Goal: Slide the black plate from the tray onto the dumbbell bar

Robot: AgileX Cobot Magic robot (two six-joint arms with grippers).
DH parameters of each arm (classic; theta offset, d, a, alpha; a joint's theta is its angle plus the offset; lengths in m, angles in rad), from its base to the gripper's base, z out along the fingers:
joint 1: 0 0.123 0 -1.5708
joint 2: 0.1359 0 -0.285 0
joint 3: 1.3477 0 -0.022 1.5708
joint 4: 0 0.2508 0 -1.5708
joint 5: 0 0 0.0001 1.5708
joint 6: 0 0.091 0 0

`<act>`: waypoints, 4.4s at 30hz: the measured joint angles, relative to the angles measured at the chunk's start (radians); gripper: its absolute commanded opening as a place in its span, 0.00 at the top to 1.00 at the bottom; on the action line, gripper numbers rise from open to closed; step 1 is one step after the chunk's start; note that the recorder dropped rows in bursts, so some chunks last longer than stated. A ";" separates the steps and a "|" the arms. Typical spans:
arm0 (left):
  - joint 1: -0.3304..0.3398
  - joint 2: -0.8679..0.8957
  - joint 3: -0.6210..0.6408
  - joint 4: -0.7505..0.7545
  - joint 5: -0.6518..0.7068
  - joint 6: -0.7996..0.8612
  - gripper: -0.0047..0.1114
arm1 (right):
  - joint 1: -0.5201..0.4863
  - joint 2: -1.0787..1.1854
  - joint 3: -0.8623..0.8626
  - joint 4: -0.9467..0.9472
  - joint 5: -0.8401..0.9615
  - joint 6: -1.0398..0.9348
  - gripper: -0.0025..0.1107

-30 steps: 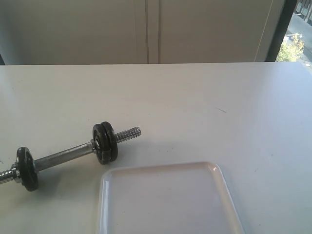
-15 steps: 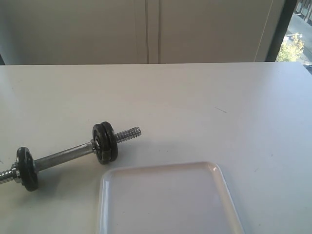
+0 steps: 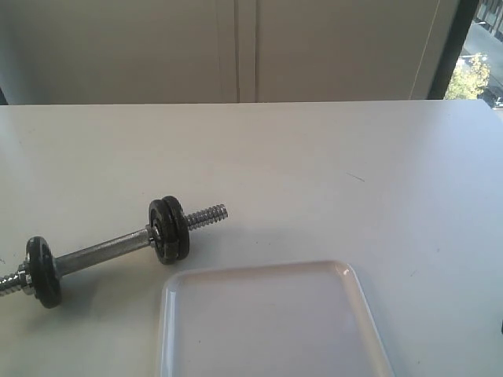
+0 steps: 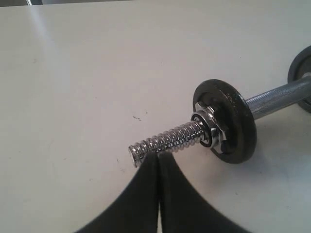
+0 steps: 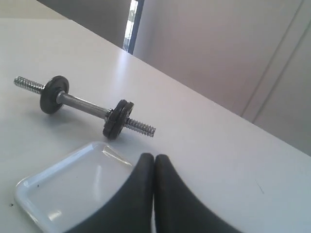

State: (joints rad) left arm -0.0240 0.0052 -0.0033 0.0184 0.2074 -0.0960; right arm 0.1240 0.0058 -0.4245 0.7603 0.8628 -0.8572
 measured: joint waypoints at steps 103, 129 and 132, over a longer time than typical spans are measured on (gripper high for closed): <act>0.000 0.000 0.000 0.000 0.000 0.000 0.96 | -0.101 -0.001 0.423 -0.792 -0.521 0.895 0.98; 0.000 0.000 0.000 0.000 0.000 0.000 0.96 | -0.101 -0.001 0.423 -0.792 -0.521 0.895 0.98; 0.000 0.000 0.000 0.000 0.000 0.000 0.96 | -0.101 -0.001 0.423 -0.792 -0.521 0.895 0.98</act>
State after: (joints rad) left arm -0.0240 0.0052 -0.0033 0.0184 0.2074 -0.0960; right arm 0.0230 0.0050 -0.0018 -0.0315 0.3422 0.0375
